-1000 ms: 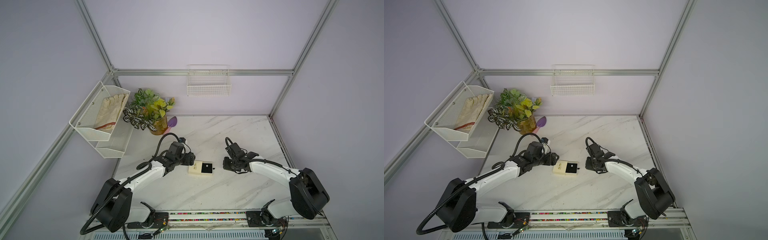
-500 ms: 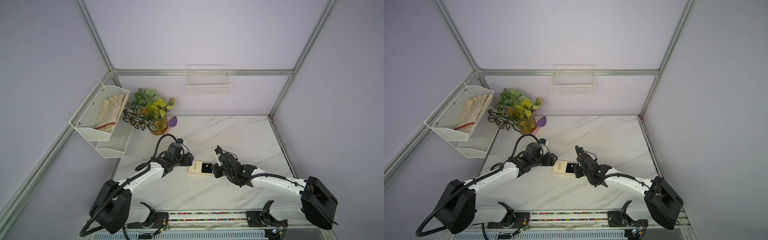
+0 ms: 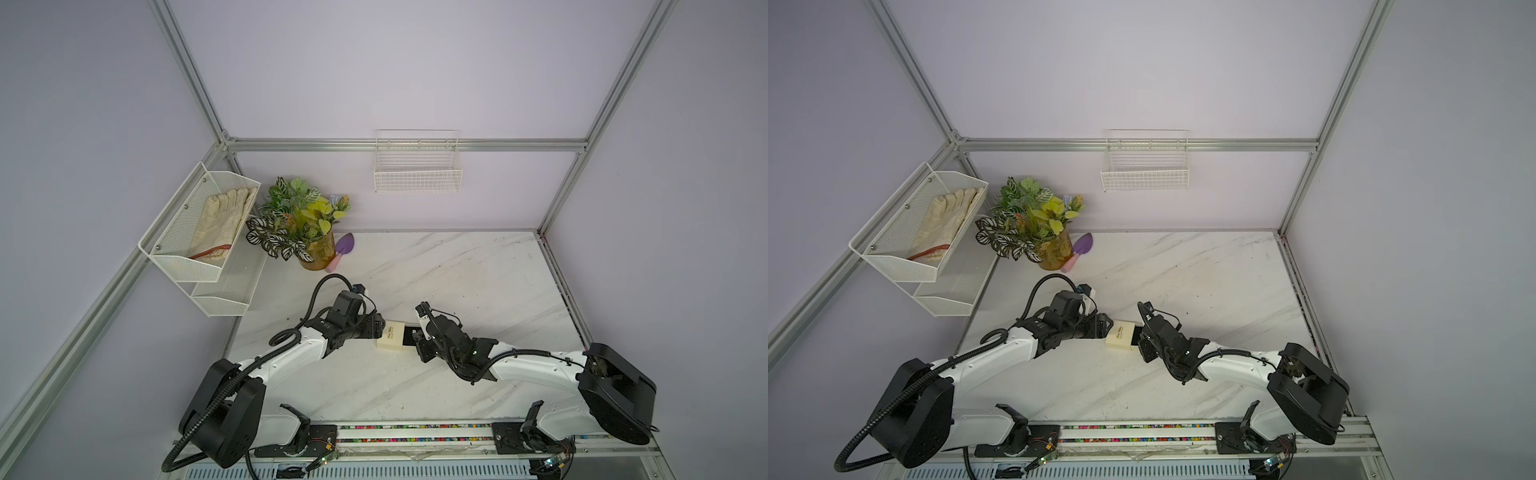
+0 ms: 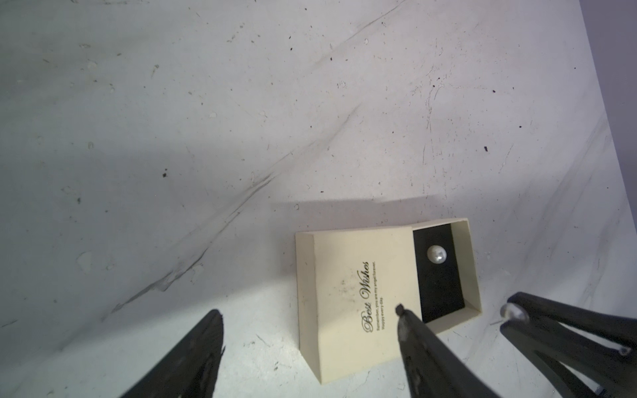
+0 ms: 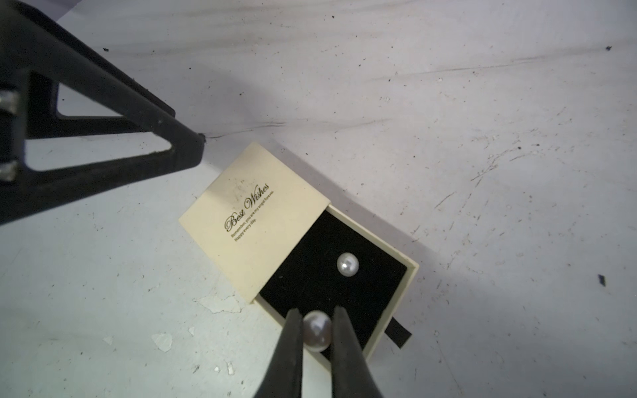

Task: Place the earrings into the drawer-style jewelry box
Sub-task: Insert the earring into the inner lining.

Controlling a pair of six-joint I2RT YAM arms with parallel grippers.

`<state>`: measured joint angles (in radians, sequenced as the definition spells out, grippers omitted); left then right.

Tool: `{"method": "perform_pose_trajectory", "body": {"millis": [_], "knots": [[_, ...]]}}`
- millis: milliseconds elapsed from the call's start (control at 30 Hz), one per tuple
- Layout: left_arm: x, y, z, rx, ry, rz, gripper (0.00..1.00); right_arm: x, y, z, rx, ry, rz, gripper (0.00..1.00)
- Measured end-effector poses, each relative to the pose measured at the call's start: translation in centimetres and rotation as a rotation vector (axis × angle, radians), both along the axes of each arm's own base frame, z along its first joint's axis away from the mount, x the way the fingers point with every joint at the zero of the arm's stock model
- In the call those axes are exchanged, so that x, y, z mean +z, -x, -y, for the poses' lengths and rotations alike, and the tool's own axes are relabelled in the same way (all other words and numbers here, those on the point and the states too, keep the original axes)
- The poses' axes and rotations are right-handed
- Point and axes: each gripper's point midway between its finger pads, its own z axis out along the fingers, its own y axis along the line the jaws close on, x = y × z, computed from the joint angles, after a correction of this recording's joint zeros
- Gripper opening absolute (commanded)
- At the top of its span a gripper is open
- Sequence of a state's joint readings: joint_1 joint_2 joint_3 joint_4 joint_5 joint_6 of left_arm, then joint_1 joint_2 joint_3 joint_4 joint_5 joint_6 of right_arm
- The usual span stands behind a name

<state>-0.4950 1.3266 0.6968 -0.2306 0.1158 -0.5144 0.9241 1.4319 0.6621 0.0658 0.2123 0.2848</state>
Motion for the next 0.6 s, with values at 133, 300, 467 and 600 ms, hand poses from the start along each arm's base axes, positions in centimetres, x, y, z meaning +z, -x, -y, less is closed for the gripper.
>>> {"method": "perform_pose_trajectory", "body": {"millis": [133,300,467,600], "knots": [[-0.6,0.3,0.2,-0.015,0.005,-0.021,0.77,-0.2,-0.1,-0.3,0.012,0.002,0.019,0.06],[-1.6,0.5,0.5,-0.027,0.003,-0.056,0.75,-0.3,-0.3,-0.4,0.015,0.001,0.034,0.06],[-2.9,0.7,0.6,-0.035,-0.005,-0.09,0.72,-0.5,-0.3,-0.3,0.015,0.004,0.04,0.05],[-4.0,0.9,0.6,-0.041,-0.019,-0.121,0.71,-0.8,-0.4,-0.1,0.009,0.013,0.041,0.05]]}}
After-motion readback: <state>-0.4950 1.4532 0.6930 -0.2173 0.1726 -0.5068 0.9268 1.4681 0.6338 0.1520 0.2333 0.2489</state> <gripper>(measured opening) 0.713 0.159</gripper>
